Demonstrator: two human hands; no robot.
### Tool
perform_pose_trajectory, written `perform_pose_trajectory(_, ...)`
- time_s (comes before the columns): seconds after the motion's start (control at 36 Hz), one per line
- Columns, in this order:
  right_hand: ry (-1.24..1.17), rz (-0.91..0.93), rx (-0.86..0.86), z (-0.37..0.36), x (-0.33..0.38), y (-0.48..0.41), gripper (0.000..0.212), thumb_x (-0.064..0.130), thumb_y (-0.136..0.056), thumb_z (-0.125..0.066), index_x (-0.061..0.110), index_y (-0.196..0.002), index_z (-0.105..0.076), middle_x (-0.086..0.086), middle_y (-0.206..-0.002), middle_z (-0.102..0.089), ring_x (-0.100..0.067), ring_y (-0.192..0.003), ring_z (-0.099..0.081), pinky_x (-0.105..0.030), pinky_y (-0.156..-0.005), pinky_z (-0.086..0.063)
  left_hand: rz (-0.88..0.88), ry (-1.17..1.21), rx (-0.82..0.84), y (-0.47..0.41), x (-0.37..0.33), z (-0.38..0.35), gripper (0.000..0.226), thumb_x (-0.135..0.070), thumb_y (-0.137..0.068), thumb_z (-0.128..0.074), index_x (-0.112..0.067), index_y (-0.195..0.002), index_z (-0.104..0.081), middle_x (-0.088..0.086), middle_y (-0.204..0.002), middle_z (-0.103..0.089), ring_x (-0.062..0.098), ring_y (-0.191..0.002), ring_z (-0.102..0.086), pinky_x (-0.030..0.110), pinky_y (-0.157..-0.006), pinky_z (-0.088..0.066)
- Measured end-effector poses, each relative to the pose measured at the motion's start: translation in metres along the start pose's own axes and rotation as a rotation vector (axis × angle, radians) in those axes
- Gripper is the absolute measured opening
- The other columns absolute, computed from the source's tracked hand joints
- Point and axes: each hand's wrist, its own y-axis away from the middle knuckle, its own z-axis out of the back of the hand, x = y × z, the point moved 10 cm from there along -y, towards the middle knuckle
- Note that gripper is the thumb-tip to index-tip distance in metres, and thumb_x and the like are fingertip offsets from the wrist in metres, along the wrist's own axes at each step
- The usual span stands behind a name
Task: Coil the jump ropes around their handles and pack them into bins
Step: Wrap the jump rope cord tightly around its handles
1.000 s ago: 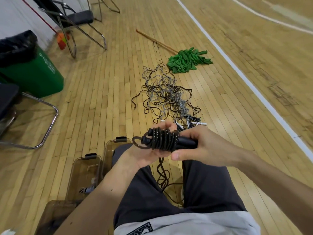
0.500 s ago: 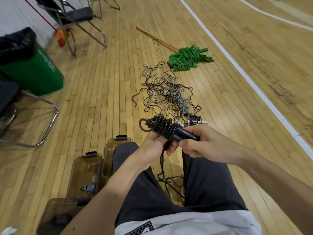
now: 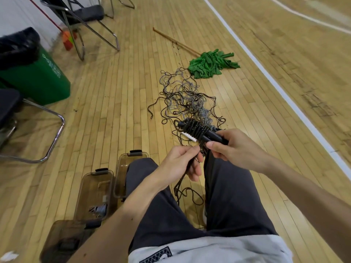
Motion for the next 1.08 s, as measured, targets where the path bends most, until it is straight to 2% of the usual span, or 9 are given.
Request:
perform_pose_trajectory(0.08, 0.043, -0.033, -0.070, 0.009, -0.011, -0.005, 0.031, 0.026, -0.099, -0.062, 0.013, -0.072, -0.063, 0.008, -0.051, -0.055, -0.013, -0.049, -0.044, -0.030, -0.052, -0.037, 0.040, -0.097, 0.041, -0.003, 0.007, -0.002, 0.038, -0.032, -0.106, -0.044, -0.006, -0.086, -0.062, 0.011, -0.069, -0.068, 0.024, -0.060, -0.066, 0.034, -0.061, -0.054)
perform_pose_trajectory(0.17, 0.082, -0.072, -0.158, 0.019, -0.022, -0.011, 0.030, 0.024, -0.099, -0.063, 0.016, -0.070, -0.063, 0.014, -0.047, -0.056, -0.005, -0.042, -0.042, -0.020, -0.047, -0.034, 0.084, -0.193, 0.057, -0.006, 0.016, -0.001, 0.039, -0.034, -0.106, -0.045, -0.006, -0.085, -0.063, 0.008, -0.068, -0.070, 0.022, -0.063, -0.069, 0.033, -0.063, -0.054)
perform_pose_trajectory(0.31, 0.151, -0.149, -0.312, 0.047, -0.043, -0.014, 0.029, 0.022, -0.100, -0.061, 0.011, -0.074, -0.066, 0.005, -0.056, -0.056, -0.003, -0.037, -0.043, -0.014, -0.040, -0.032, 0.101, -0.438, -0.002, -0.006, 0.025, 0.006, 0.045, -0.040, -0.105, -0.046, -0.006, -0.082, -0.064, 0.002, -0.058, -0.064, 0.013, -0.051, -0.061, 0.027, -0.055, -0.050)
perform_pose_trajectory(0.39, 0.192, -0.215, -0.287, 0.049, -0.058, -0.015, 0.026, 0.023, -0.101, -0.061, 0.007, -0.082, -0.068, 0.003, -0.060, -0.058, -0.001, -0.037, -0.045, -0.013, -0.040, -0.032, 0.035, -0.580, -0.099, -0.006, 0.014, 0.016, 0.044, -0.044, -0.104, -0.046, -0.015, -0.076, -0.064, -0.010, -0.048, -0.045, 0.002, -0.042, -0.040, 0.026, -0.054, -0.035)
perform_pose_trajectory(0.5, 0.239, -0.251, -0.279, 0.045, -0.065, -0.016, 0.023, 0.026, -0.102, -0.059, 0.010, -0.086, -0.065, -0.004, -0.070, -0.066, -0.011, -0.048, -0.050, -0.015, -0.042, -0.033, -0.075, -0.861, -0.143, -0.006, -0.009, 0.015, 0.040, -0.050, -0.100, -0.051, -0.022, -0.072, -0.057, -0.011, -0.054, -0.047, 0.005, -0.049, -0.043, 0.026, -0.051, -0.032)
perform_pose_trajectory(0.61, 0.301, -0.290, -0.263, 0.047, -0.064, -0.019, 0.029, 0.026, -0.102, -0.058, 0.013, -0.075, -0.058, -0.005, -0.066, -0.059, -0.018, -0.052, -0.049, -0.029, -0.048, -0.032, -0.223, -1.172, -0.195, -0.005, -0.042, 0.010, 0.029, -0.044, -0.103, -0.046, -0.020, -0.103, -0.062, -0.006, -0.069, -0.056, 0.015, -0.063, -0.056, 0.036, -0.065, -0.053)
perform_pose_trajectory(0.69, 0.356, -0.330, -0.231, 0.045, -0.065, -0.022, 0.031, 0.027, -0.102, -0.057, 0.013, -0.074, -0.054, -0.004, -0.065, -0.054, -0.019, -0.052, -0.047, -0.029, -0.047, -0.030, -0.344, -1.288, -0.223, -0.002, -0.067, 0.007, 0.033, -0.042, -0.104, -0.045, -0.022, -0.128, -0.053, -0.007, -0.074, -0.057, 0.014, -0.063, -0.055, 0.031, -0.062, -0.052)
perform_pose_trajectory(0.83, 0.416, -0.396, -0.133, 0.038, -0.067, -0.025, 0.031, 0.029, -0.100, -0.059, 0.003, -0.083, -0.061, -0.011, -0.070, -0.058, -0.023, -0.055, -0.050, -0.028, -0.050, -0.034, -0.401, -1.469, -0.198, -0.002, -0.088, 0.005, 0.033, -0.048, -0.103, -0.041, -0.024, -0.118, -0.057, -0.006, -0.086, -0.064, 0.016, -0.074, -0.061, 0.030, -0.064, -0.050)
perform_pose_trajectory(1.08, 0.464, -0.380, 0.098, 0.010, -0.054, -0.026, 0.031, 0.032, -0.100, -0.059, 0.012, -0.077, -0.055, -0.005, -0.072, -0.059, -0.018, -0.059, -0.053, -0.029, -0.054, -0.039, -0.585, -1.575, -0.117, -0.001, -0.135, 0.005, 0.039, -0.052, -0.098, -0.044, -0.026, -0.110, -0.070, -0.009, -0.099, -0.069, 0.012, -0.094, -0.066, 0.026, -0.065, -0.051)
